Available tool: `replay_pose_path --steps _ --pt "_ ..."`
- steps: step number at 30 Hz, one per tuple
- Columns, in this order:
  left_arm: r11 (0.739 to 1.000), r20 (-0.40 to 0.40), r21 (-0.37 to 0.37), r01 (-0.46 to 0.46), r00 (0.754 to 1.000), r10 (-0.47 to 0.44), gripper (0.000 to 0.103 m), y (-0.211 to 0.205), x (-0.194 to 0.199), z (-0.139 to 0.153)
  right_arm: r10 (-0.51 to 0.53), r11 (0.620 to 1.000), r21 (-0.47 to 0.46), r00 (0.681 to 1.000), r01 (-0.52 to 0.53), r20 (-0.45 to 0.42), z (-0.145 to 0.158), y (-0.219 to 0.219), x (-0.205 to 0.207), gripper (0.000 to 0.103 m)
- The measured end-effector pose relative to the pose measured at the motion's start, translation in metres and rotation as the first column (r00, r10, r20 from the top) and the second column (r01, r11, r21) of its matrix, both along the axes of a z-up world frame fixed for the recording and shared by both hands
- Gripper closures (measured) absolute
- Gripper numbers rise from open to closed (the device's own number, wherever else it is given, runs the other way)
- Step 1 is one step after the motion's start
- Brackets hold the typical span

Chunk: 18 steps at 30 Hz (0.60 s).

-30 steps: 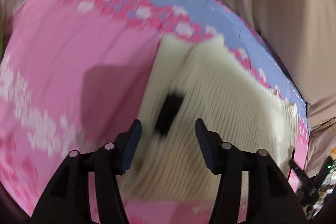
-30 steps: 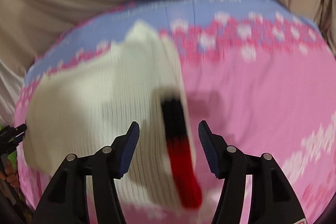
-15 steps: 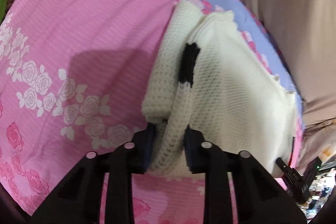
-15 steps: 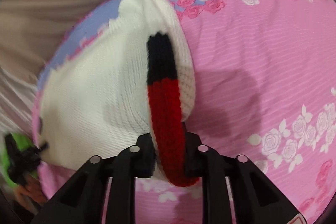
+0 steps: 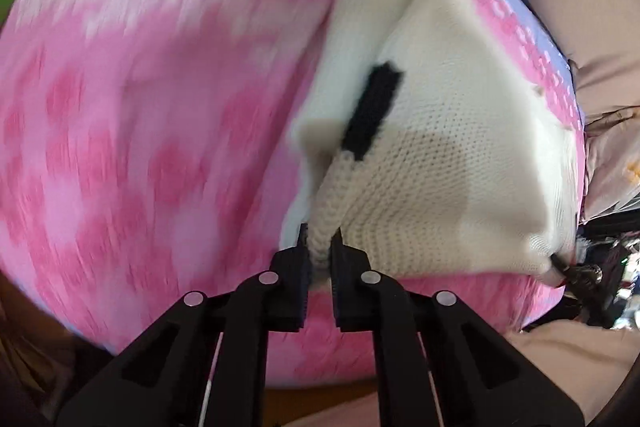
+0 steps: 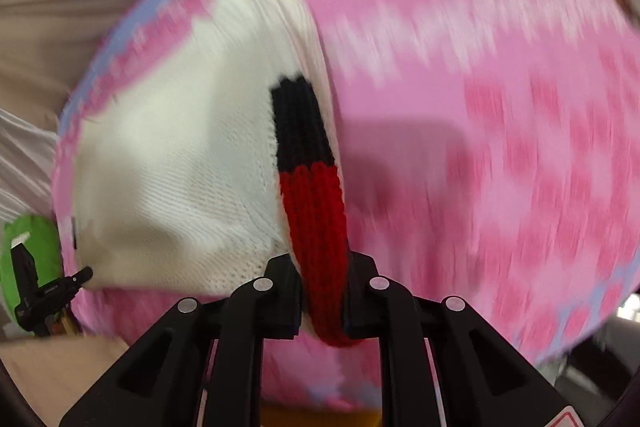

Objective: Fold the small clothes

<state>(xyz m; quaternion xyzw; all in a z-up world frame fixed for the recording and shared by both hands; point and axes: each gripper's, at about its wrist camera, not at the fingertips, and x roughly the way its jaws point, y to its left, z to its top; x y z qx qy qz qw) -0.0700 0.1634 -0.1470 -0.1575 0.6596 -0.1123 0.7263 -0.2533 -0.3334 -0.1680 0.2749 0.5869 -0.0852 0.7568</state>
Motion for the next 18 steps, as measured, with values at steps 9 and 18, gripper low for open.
replay_pose_path --steps 9,18 --pt "1.000 0.317 0.001 0.000 0.948 0.000 0.044 -0.027 0.062 0.088 -0.056 0.984 -0.155 0.976 0.089 0.209 0.067 -0.028 0.053 0.044" --pt "0.999 0.195 0.031 0.023 0.980 -0.029 0.095 -0.083 0.139 0.016 0.100 0.968 -0.244 0.986 -0.065 0.134 0.026 -0.002 0.169 0.060"
